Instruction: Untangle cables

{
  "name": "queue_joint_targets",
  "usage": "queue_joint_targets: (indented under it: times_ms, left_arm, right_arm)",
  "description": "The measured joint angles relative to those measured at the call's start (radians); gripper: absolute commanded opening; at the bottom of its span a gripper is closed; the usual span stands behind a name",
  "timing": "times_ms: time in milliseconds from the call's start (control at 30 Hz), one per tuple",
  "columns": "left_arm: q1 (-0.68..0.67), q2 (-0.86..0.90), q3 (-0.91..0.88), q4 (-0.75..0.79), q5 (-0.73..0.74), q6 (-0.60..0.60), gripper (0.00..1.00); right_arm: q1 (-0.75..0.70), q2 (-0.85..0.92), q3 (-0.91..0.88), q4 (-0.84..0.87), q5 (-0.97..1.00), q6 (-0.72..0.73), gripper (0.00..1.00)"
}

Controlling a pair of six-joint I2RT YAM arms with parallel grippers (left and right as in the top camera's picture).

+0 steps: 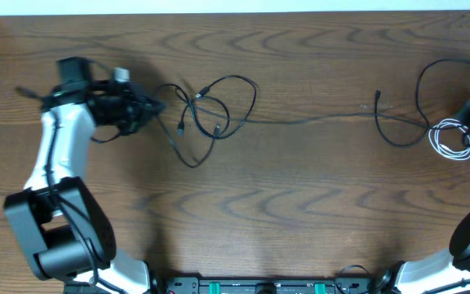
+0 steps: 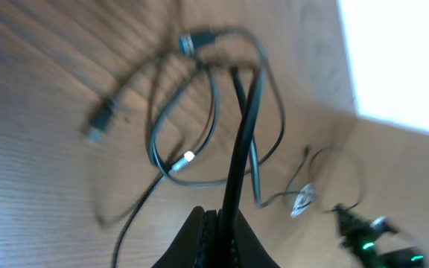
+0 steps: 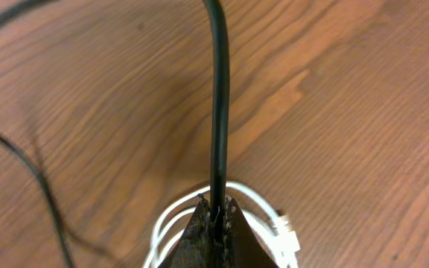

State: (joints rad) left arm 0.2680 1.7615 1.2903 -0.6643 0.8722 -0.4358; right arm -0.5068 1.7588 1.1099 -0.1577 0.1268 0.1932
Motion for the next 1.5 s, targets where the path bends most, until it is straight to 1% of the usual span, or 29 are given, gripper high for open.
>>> queue_joint_targets:
  times_ms: [167,300,367,433,500,533,633,700,767,867,933,967,1033,1067,1100,1200,1300,1400,1500]
  left_arm:
    - [0.151,0.0,0.0,0.021,0.136,0.007,0.08]
    - [0.239,0.0,0.0,0.017,0.178,0.007,0.07]
    - [0.254,0.0,0.0,0.017,0.177,0.008,0.08]
    - [0.254,0.0,0.0,0.017,0.174,0.008,0.07]
    - [0.246,0.0,-0.002,0.017,0.169,0.008,0.08]
    - [0.24,0.0,-0.003,0.017,0.168,0.011,0.08]
    - [0.219,0.0,-0.01,0.016,0.164,0.019,0.08]
    - [0.203,0.0,-0.013,0.016,0.161,0.023,0.08]
    - [0.187,0.0,-0.013,0.016,0.159,0.023,0.08]
    - [0.163,0.0,-0.013,0.016,0.148,0.025,0.08]
    - [0.147,0.0,-0.013,0.016,0.137,0.026,0.08]
    - [0.141,0.0,-0.013,0.017,0.132,0.026,0.08]
    - [0.128,0.0,-0.013,0.017,0.121,0.026,0.08]
    - [0.124,0.0,-0.013,0.016,0.117,0.026,0.08]
    - [0.119,0.0,-0.013,0.017,0.116,0.026,0.08]
    - [0.113,0.0,-0.013,0.017,0.114,0.026,0.08]
    - [0.113,0.0,-0.013,0.016,0.112,0.026,0.08]
    - [0.111,0.0,-0.013,0.014,0.109,0.026,0.08]
    - [0.107,0.0,-0.013,0.014,0.109,0.026,0.08]
  right_arm:
    - [-0.051,0.0,0.0,0.055,-0.052,0.0,0.01]
    - [-0.059,0.0,0.0,0.066,-0.111,0.0,0.01]
    - [-0.059,0.0,0.0,0.065,-0.146,0.0,0.06]
    - [-0.059,0.0,0.0,0.065,-0.212,-0.003,0.15]
    - [-0.059,0.0,0.0,0.057,-0.278,-0.004,0.26]
    - [-0.058,0.0,0.0,0.045,-0.309,-0.003,0.34]
    - [-0.057,0.0,0.0,-0.014,-0.364,-0.006,0.53]
    - [-0.055,0.0,0.0,-0.063,-0.387,0.001,0.64]
    - [-0.053,0.0,0.0,-0.09,-0.401,-0.003,0.69]
    - [-0.053,0.0,0.0,-0.126,-0.41,0.0,0.82]
    - [-0.053,0.0,0.002,-0.181,-0.409,0.009,0.99]
    - [-0.053,0.0,0.003,-0.212,-0.407,0.013,0.99]
    - [-0.05,0.002,0.019,-0.356,-0.387,0.027,0.99]
    - [-0.05,0.002,0.025,-0.385,-0.38,0.027,0.99]
    - [-0.047,0.003,0.047,-0.447,-0.371,0.03,0.99]
    - [-0.031,0.011,0.163,-0.622,-0.335,0.033,0.99]
    - [-0.009,0.012,0.334,-0.793,-0.295,0.034,0.99]
    - [0.016,0.008,0.48,-0.889,-0.288,0.015,0.99]
    - [0.054,0.003,0.532,-0.922,-0.336,-0.046,0.99]
